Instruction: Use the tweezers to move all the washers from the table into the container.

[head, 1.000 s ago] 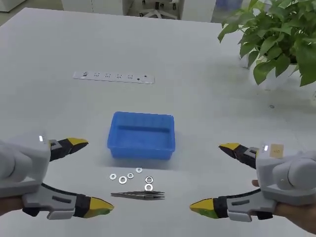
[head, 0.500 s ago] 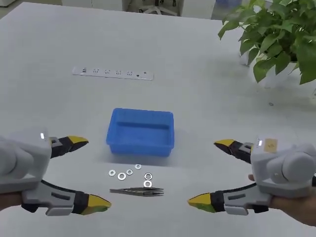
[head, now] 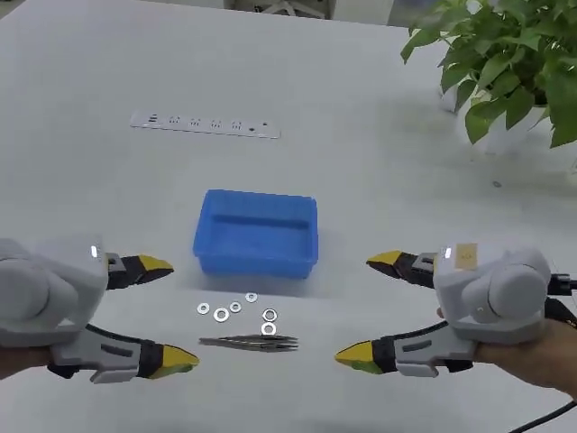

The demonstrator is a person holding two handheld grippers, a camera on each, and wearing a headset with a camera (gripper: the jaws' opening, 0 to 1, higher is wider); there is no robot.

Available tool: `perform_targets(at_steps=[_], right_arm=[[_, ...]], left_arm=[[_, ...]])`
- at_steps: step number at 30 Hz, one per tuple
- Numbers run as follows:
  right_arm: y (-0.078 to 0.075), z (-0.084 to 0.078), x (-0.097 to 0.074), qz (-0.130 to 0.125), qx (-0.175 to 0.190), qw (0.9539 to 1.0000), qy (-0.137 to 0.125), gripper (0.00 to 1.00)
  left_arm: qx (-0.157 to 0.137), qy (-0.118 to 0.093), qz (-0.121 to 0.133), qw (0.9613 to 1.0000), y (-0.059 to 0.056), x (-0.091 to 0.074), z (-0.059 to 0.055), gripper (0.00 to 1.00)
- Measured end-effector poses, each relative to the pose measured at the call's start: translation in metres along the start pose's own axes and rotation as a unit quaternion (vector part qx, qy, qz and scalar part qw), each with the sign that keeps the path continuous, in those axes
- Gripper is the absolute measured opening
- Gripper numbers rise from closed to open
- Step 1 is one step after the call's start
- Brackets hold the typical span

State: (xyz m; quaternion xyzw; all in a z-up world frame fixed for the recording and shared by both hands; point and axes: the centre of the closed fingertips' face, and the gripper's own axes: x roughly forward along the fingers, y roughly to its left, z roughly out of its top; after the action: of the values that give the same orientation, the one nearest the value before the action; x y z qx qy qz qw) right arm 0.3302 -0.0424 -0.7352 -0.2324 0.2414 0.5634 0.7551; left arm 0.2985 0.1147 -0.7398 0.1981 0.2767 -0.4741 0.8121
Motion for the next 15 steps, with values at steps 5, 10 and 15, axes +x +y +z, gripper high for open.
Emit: perform_targets(at_steps=[5,10,15], right_arm=[[0.006,0.000,0.006,0.018,-0.023,0.9995,0.009,0.67],[0.014,-0.003,0.013,0.041,-0.044,0.9979,0.023,0.60],[0.022,-0.006,0.021,0.063,-0.065,0.9952,0.039,0.51]], left_arm=[[0.014,0.011,-0.015,0.9997,-0.005,0.006,-0.004,0.58],[0.029,0.027,-0.031,0.9987,-0.010,0.013,-0.009,0.50],[0.039,0.043,-0.045,0.9973,-0.013,0.020,-0.014,0.42]])
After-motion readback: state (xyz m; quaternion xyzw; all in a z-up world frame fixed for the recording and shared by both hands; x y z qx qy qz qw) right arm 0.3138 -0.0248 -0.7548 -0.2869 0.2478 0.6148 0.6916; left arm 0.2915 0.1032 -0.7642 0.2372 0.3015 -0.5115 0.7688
